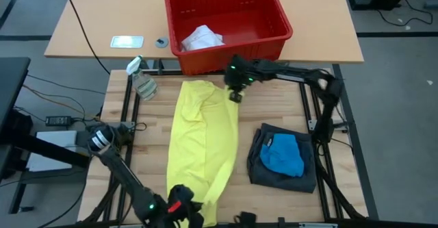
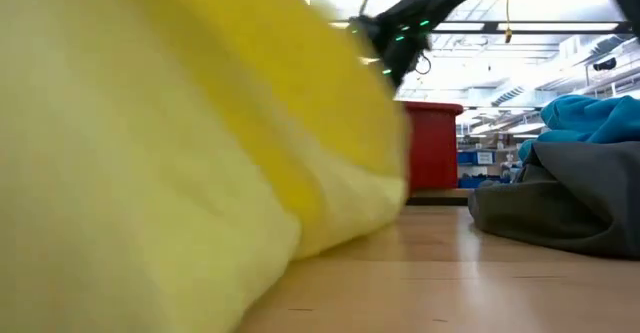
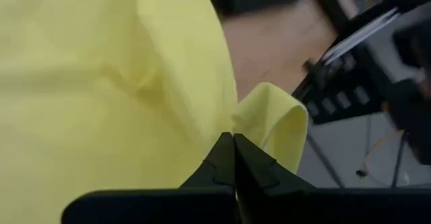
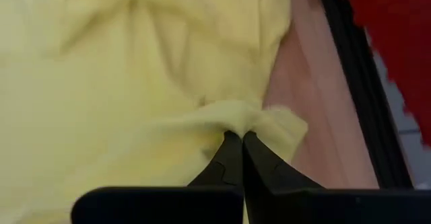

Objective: Fold laundry
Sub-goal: Fold the yellow shirt

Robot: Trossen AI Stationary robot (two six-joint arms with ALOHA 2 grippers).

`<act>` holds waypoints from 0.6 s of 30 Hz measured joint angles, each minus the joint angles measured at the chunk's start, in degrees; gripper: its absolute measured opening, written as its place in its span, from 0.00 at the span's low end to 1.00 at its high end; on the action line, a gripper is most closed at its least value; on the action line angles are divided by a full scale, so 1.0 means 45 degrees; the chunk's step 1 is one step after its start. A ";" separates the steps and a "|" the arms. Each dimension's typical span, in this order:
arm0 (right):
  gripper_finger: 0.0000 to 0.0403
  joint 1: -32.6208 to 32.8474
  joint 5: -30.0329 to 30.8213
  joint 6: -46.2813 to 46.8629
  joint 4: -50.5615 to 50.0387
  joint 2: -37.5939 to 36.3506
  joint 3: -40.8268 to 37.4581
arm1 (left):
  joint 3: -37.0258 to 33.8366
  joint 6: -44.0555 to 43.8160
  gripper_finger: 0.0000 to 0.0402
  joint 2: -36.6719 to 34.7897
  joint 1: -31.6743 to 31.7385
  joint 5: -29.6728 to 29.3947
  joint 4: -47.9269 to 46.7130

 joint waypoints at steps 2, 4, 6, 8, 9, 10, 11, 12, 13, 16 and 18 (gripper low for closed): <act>0.00 0.0000 -0.0374 0.0273 -0.0031 0.1134 0.1348 | 0.0000 -0.0553 0.00 0.0239 -0.0224 0.0594 -0.0300; 0.00 0.0000 -0.0815 0.0660 -0.0159 0.2150 0.2654 | 0.0000 -0.0964 0.00 0.0474 -0.0414 0.1287 -0.0370; 0.00 0.0000 -0.1149 0.1076 -0.0337 0.3114 0.3914 | 0.0000 -0.1437 0.00 0.0646 -0.0633 0.1829 -0.0439; 0.00 0.0000 -0.1384 0.1410 -0.0557 0.3987 0.5091 | 0.0000 -0.1609 0.00 0.0753 -0.0785 0.2258 -0.0260; 0.00 0.0000 -0.1445 0.1492 -0.0658 0.4395 0.5641 | 0.0000 -0.1662 0.00 0.0759 -0.0880 0.2357 -0.0261; 0.00 0.0000 -0.1506 0.1515 -0.0770 0.4763 0.6179 | 0.0000 -0.1708 0.00 0.0754 -0.0929 0.2426 -0.0250; 0.00 0.0000 -0.1566 0.1571 -0.0879 0.5093 0.6690 | 0.0000 -0.1719 0.00 0.0745 -0.0930 0.2438 -0.0232; 0.00 0.0000 -0.1662 0.1649 -0.1000 0.5449 0.7207 | 0.0000 -0.1714 0.00 0.0745 -0.0914 0.2443 -0.0267; 0.00 0.0000 -0.1866 0.1787 -0.1096 0.5770 0.7683 | 0.0000 -0.1714 0.00 0.0745 -0.0886 0.2440 -0.0310; 0.04 0.0000 -0.2537 0.2278 -0.1540 0.6642 0.8828 | 0.0000 -0.1713 0.00 0.0745 -0.0768 0.2367 -0.0380; 0.10 0.0010 -0.2640 0.2660 -0.1928 0.7102 0.9403 | 0.0000 -0.1714 0.00 0.0745 -0.0618 0.2350 -0.0587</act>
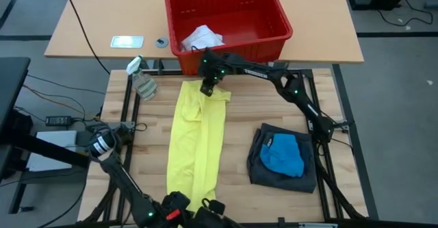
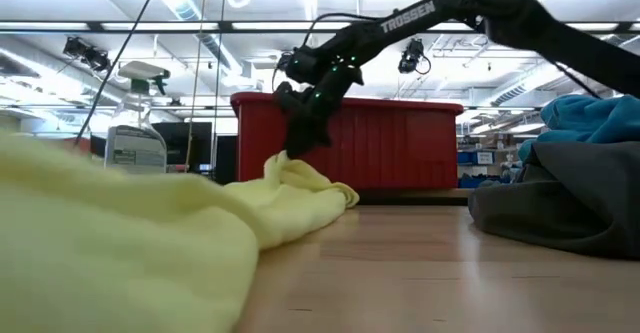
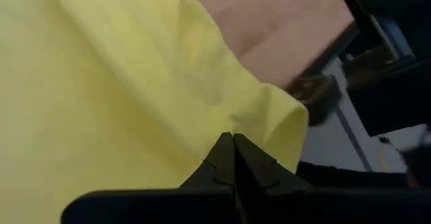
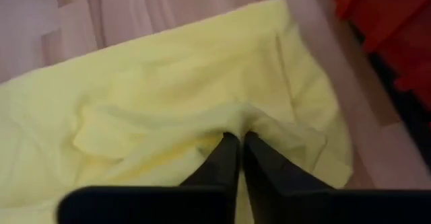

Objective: Fold laundry
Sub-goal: Fold the yellow shirt

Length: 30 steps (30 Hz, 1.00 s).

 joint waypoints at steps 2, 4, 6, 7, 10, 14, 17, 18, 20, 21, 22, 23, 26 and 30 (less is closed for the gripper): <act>0.18 0.0000 -0.0035 0.0028 -0.0530 0.0264 0.0443 | 0.0000 -0.0112 0.01 0.0000 0.0163 -0.0004 -0.0382; 0.26 0.0001 -0.0049 -0.0042 -0.1093 0.0300 0.0672 | 0.0000 -0.0332 0.05 0.0000 0.0316 -0.0023 -0.0690; 0.35 0.0003 -0.0045 -0.0161 -0.1585 0.0125 0.0695 | 0.0000 -0.0530 0.10 0.0000 0.0414 0.0170 -0.0854; 0.39 -0.0006 -0.0040 -0.0259 -0.1877 -0.0007 0.0695 | 0.0000 -0.0640 0.13 0.0000 0.0464 0.0418 -0.0913; 0.48 -0.0019 0.0094 -0.0560 -0.2761 -0.0733 0.0695 | 0.0000 -0.0914 0.21 0.0000 0.0491 0.1744 -0.0898; 0.52 -0.0029 0.0175 -0.0904 -0.3892 -0.1699 0.0715 | 0.0000 -0.1527 0.27 0.0000 0.0197 0.3755 -0.1210; 0.51 -0.0018 0.0133 -0.0954 -0.4759 -0.2214 0.0710 | 0.0000 -0.1573 0.30 0.0000 -0.0174 0.3758 -0.1182; 0.51 0.0017 -0.0064 -0.0992 -0.5095 -0.2391 0.0710 | 0.0000 -0.1572 0.30 0.0000 -0.0266 0.3692 -0.1193; 0.51 0.0146 -0.0504 -0.1167 -0.6006 -0.2632 0.0712 | 0.0000 -0.1572 0.31 0.0000 -0.0323 0.3360 -0.1251; 0.51 0.0273 -0.0564 -0.1201 -0.6467 -0.2690 0.0713 | 0.0000 -0.1562 0.32 0.0000 -0.0301 0.3172 -0.1251; 0.51 0.0424 -0.0545 -0.1209 -0.6845 -0.2703 0.0649 | 0.0000 -0.1529 0.32 0.0000 -0.0285 0.2985 -0.1261; 0.51 0.0613 -0.0512 -0.1211 -0.7128 -0.2703 0.0542 | 0.0000 -0.1515 0.32 0.0000 -0.0263 0.2878 -0.1325; 0.51 0.1237 -0.0482 -0.1115 -0.7360 -0.2857 -0.0120 | 0.0000 -0.1567 0.32 0.0000 -0.0283 0.2807 -0.1851; 0.51 0.2223 -0.0458 -0.0260 -0.6572 -0.3246 -0.1313 | 0.0000 -0.1859 0.32 0.0000 -0.0702 0.2823 -0.2521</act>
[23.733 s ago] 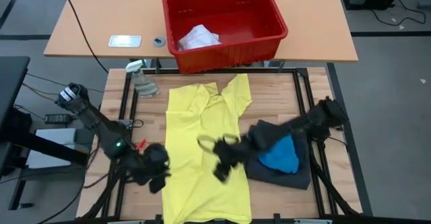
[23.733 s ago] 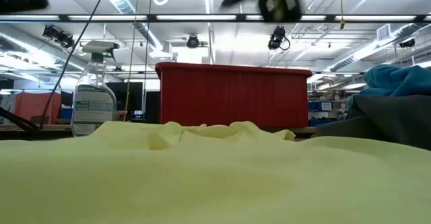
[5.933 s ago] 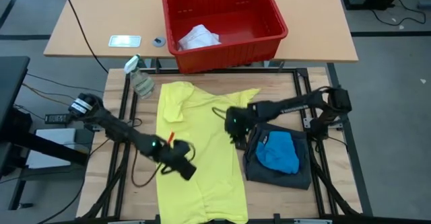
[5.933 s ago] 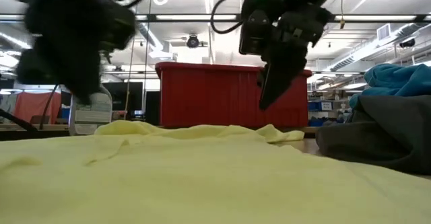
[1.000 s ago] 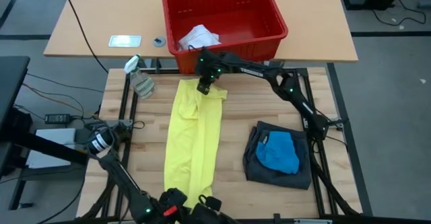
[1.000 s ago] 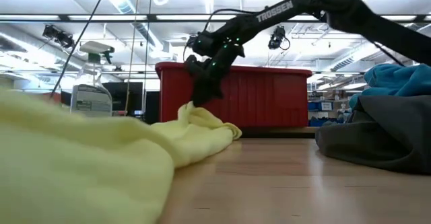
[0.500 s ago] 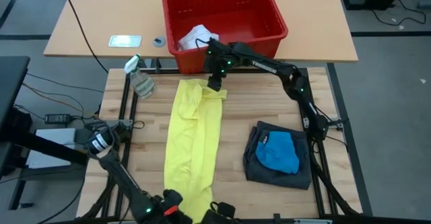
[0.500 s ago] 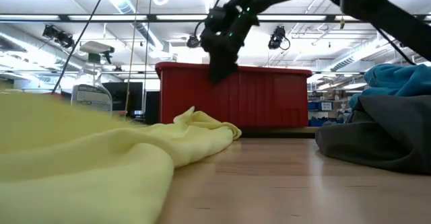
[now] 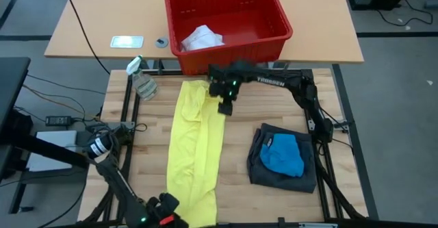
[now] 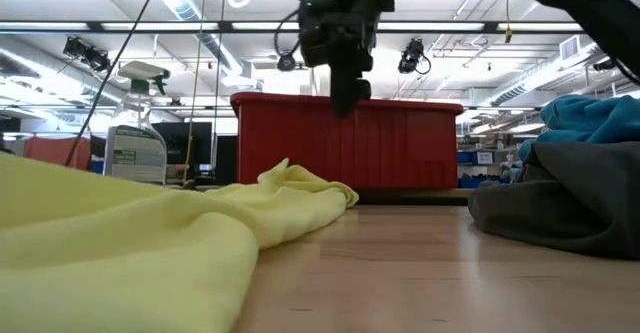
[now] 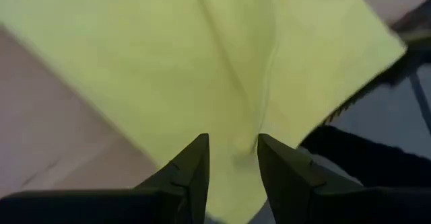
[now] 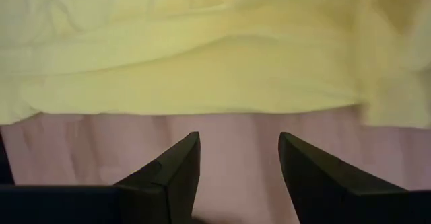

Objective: Fold laundry
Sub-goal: Fold the yellow shirt

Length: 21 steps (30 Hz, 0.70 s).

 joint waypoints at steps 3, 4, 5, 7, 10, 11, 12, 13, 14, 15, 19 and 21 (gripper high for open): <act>0.51 0.0910 0.0224 0.0951 0.1052 -0.0045 -0.0884 | 0.0000 -0.0071 0.32 0.0000 -0.0308 0.0017 -0.0320; 0.51 0.1226 0.0273 0.1249 0.1422 -0.0045 -0.1131 | 0.0000 -0.0116 0.32 0.0000 -0.0399 0.0015 -0.0443; 0.51 0.1550 0.0289 0.1506 0.1820 -0.0045 -0.1375 | 0.0000 -0.0144 0.32 0.0000 -0.0485 0.0015 -0.0606; 0.51 0.2166 0.0320 0.1987 0.2747 -0.0069 -0.1929 | 0.0000 -0.0152 0.32 0.0000 -0.0609 0.0010 -0.0887; 0.51 0.3008 0.0672 0.2833 0.4122 -0.0060 -0.2795 | -0.0001 -0.0105 0.32 -0.0127 -0.0736 -0.0070 -0.1134; 0.51 0.3255 0.0799 0.3095 0.4519 -0.0059 -0.3037 | -0.0005 -0.0071 0.32 -0.0246 -0.0741 -0.0227 -0.1134; 0.51 0.3472 0.0920 0.3361 0.4948 -0.0059 -0.3260 | -0.0005 -0.0046 0.32 -0.0388 -0.0750 -0.0515 -0.1157; 0.51 0.3665 0.0976 0.3642 0.5404 -0.0059 -0.3478 | -0.0005 0.0000 0.32 -0.0577 -0.0747 -0.0862 -0.1270; 0.51 0.3864 0.0980 0.3957 0.5920 -0.0059 -0.3712 | -0.0005 0.0117 0.32 -0.0768 -0.0736 -0.1280 -0.1449; 0.51 0.4077 0.0987 0.4274 0.6523 -0.0059 -0.3981 | -0.0002 0.0230 0.32 -0.0947 -0.0703 -0.1670 -0.1651; 0.51 0.4770 0.1214 0.5453 0.9230 -0.0059 -0.5065 | 0.0000 0.0454 0.32 -0.1460 -0.0347 -0.2444 -0.3150; 0.50 0.5041 0.1781 0.5832 0.9999 -0.0059 -0.5570 | 0.0000 0.0892 0.31 -0.1668 -0.0046 -0.2477 -0.3624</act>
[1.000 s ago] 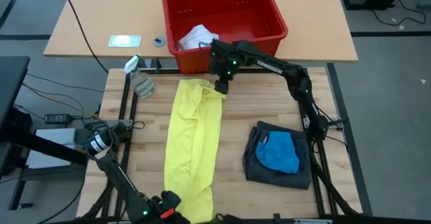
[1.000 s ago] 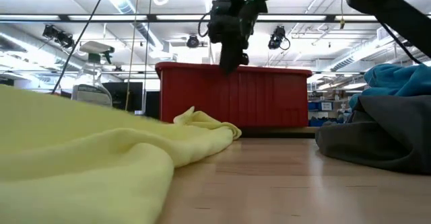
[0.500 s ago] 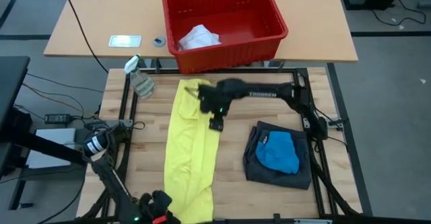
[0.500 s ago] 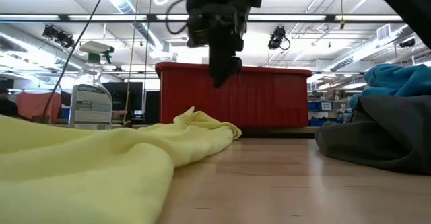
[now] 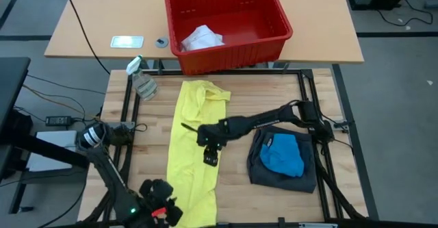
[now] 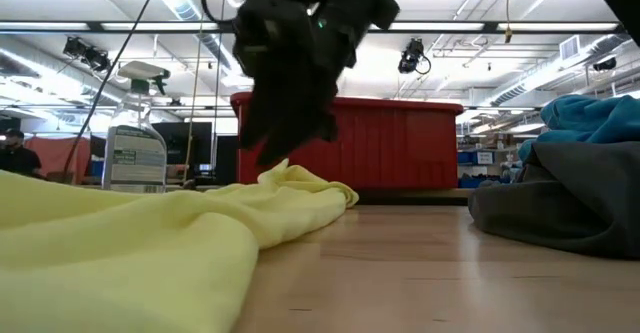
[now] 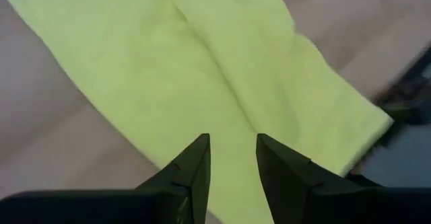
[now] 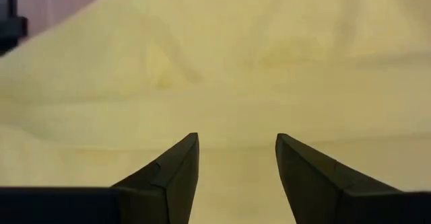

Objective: Fold laundry
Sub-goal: Fold the yellow shirt

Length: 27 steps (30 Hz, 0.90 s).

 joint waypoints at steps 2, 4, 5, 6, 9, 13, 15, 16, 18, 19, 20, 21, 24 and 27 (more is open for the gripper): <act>0.49 0.0182 0.0719 0.0131 0.0331 0.0000 -0.0552 | 0.0000 0.0661 0.30 -0.0176 0.0381 -0.0013 -0.0477; 0.48 0.0265 0.1239 0.0135 0.0407 0.0000 -0.1060 | 0.0000 0.1294 0.29 -0.0396 0.0802 -0.0016 -0.0853; 0.48 0.0293 0.1332 0.0135 0.0497 0.0000 -0.1394 | 0.0000 0.1574 0.29 -0.0523 0.1027 -0.0017 -0.1133; 0.47 0.0303 0.1328 0.0130 0.0618 -0.0005 -0.1752 | 0.0000 0.1841 0.29 -0.0660 0.1291 -0.0020 -0.1409; 0.47 0.0313 0.1084 0.0021 0.1191 -0.0129 -0.2839 | 0.0000 0.2609 0.29 -0.1149 0.2089 -0.0028 -0.2149; 0.46 0.0411 -0.0056 -0.0097 0.0210 -0.0236 -0.3389 | 0.0000 0.4058 0.29 -0.1997 0.3198 -0.0035 -0.2395; 0.45 0.0691 -0.0536 -0.0356 -0.1029 -0.0467 -0.3415 | 0.0000 0.4829 0.29 -0.2387 0.3701 -0.0030 -0.2359; 0.45 0.0863 -0.0794 -0.0460 -0.1572 -0.0689 -0.3465 | 0.0000 0.5232 0.29 -0.2533 0.3947 -0.0031 -0.2373; 0.45 0.1176 -0.0936 -0.0623 -0.2203 -0.1279 -0.3571 | 0.0000 0.6118 0.29 -0.2822 0.4433 -0.0027 -0.2372; 0.45 0.1297 -0.0788 -0.0701 -0.2379 -0.1612 -0.3637 | 0.0000 0.6577 0.29 -0.2934 0.4734 -0.0030 -0.2357; 0.45 0.1391 -0.0578 -0.0732 -0.2409 -0.1991 -0.3666 | -0.0002 0.7056 0.29 -0.3013 0.5063 -0.0030 -0.2362; 0.45 0.1412 -0.0315 -0.0752 -0.2235 -0.2471 -0.3653 | 0.0000 0.7576 0.29 -0.3080 0.5400 -0.0035 -0.2371; 0.45 0.0999 0.0841 -0.1218 -0.1899 -0.3843 -0.3501 | -0.0036 0.9151 0.29 -0.3124 0.6565 0.0058 -0.2224; 0.45 0.0051 0.1956 -0.1650 -0.2034 -0.4356 -0.3580 | -0.0340 1.0772 0.29 -0.3136 0.8002 0.0692 -0.1539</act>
